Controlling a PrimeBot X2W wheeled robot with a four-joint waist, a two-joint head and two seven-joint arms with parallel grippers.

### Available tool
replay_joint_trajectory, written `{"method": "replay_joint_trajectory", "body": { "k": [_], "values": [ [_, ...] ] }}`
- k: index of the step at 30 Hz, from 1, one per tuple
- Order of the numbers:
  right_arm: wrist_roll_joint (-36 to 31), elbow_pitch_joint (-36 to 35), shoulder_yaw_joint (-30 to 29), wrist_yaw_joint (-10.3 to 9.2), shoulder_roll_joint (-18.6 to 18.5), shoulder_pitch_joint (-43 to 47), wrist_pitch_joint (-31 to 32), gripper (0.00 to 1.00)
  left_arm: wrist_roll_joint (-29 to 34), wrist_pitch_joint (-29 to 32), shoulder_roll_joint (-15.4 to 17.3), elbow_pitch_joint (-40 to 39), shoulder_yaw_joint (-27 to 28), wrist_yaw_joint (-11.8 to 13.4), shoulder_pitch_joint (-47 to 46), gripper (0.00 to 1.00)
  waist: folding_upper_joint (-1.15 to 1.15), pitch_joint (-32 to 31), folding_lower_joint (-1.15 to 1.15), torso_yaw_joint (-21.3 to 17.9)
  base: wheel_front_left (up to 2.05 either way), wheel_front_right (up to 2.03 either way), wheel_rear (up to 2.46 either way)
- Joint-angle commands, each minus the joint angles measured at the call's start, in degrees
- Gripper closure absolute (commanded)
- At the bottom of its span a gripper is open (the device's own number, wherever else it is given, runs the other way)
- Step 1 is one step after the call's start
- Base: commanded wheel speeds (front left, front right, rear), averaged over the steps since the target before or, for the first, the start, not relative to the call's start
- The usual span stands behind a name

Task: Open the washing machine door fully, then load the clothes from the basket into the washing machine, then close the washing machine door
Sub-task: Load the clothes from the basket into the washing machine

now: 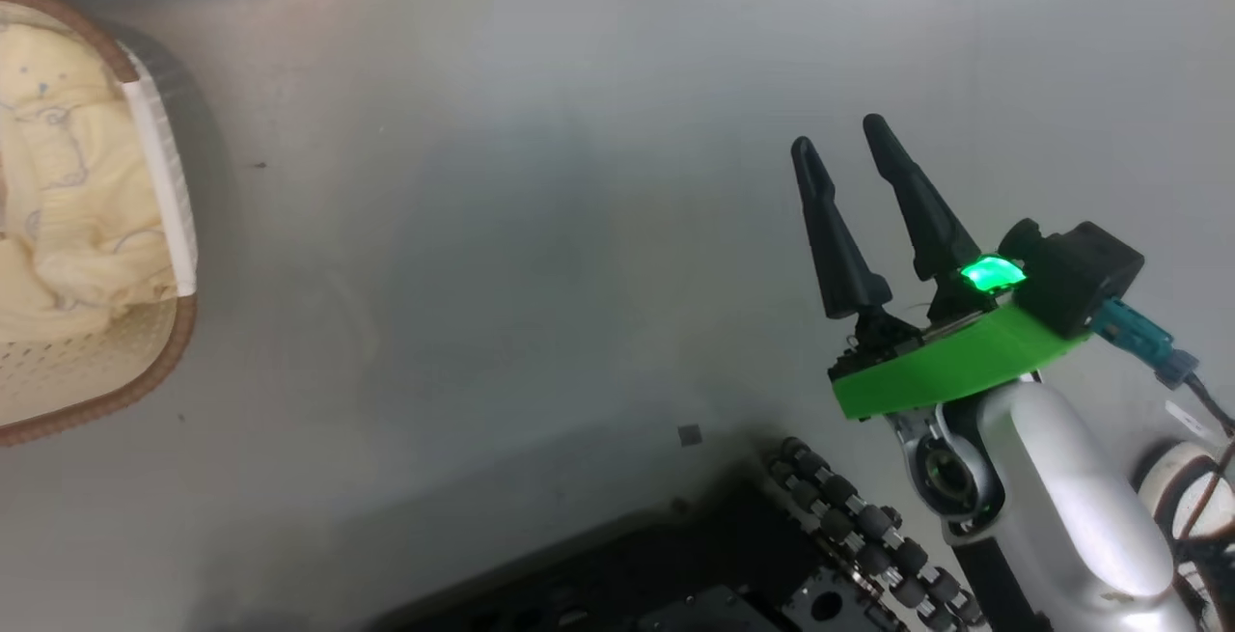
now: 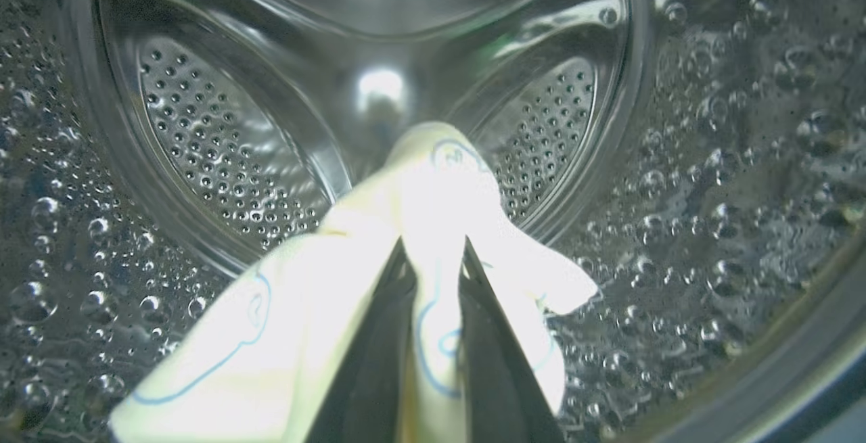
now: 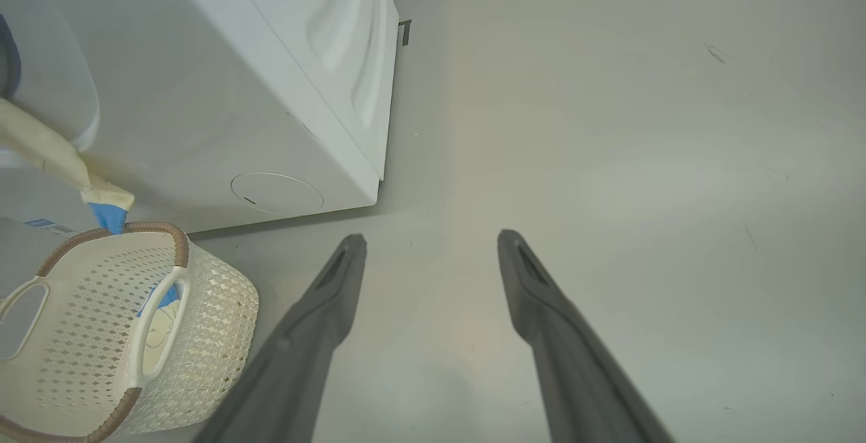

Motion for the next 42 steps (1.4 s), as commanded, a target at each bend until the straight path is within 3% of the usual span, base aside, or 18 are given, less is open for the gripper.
{"method": "replay_joint_trajectory", "body": {
  "k": [1, 7, 8, 22, 23, 24, 25, 42],
  "values": [
    [1.2, -1.9, 1.6, 0.02, -0.1, 1.9, -0.4, 0.00, -0.1, -1.8, 3.4, -0.1, 1.9, -0.4, -5.5, 1.00, 0.00, 1.3, 0.00, -1.8, 0.00, 0.00, 0.00],
    [2.3, -2.7, 2.6, 0.02, -0.1, 2.1, -0.4, 0.00, 0.3, -1.9, 2.9, 4.5, -2.8, -0.4, -10.8, 1.00, 0.00, 2.0, 0.00, -2.9, 0.00, 0.00, 0.00],
    [2.6, -3.1, 3.1, 0.02, -0.1, 2.0, -0.4, 0.00, -0.3, -1.9, 2.2, 8.2, -5.0, -0.4, -12.9, 1.00, 0.00, 2.8, 0.00, -3.2, 0.00, 0.00, 0.00],
    [2.7, -2.8, 4.3, 0.02, -0.1, 1.3, -0.4, 0.00, -2.7, -2.4, 0.7, 17.2, -15.6, -0.4, -18.2, 1.00, 0.00, 4.1, 0.00, -3.0, 0.00, 0.00, 0.00],
    [2.6, -2.7, 4.2, 0.02, -0.1, 1.3, -0.4, 0.00, -3.0, -2.6, 0.7, 17.6, -16.1, -0.4, -18.4, 0.61, 0.00, 4.0, 0.00, -3.0, 0.00, 0.00, 0.00],
    [2.4, -2.6, 3.9, 0.02, -0.1, 1.2, -0.4, 0.00, -3.3, -2.7, 0.6, 18.2, -16.6, -0.4, -18.6, 0.04, 0.00, 3.8, 0.00, -2.9, 0.00, 0.00, 0.00],
    [2.3, -2.5, 3.7, 0.02, -0.1, 1.2, -0.4, 0.00, -3.7, -2.6, 0.4, 18.9, -17.0, -0.4, -18.7, 0.00, 0.00, 3.7, 0.00, -2.8, 0.00, 0.00, 0.00],
    [-0.8, -1.5, 1.3, 0.02, -0.1, 1.3, -0.4, 0.00, -8.9, -6.6, -0.4, 17.4, -26.1, -0.4, -11.7, 0.00, 0.00, -1.7, 0.00, 0.5, 0.00, 0.00, 0.00]
  ]
}}
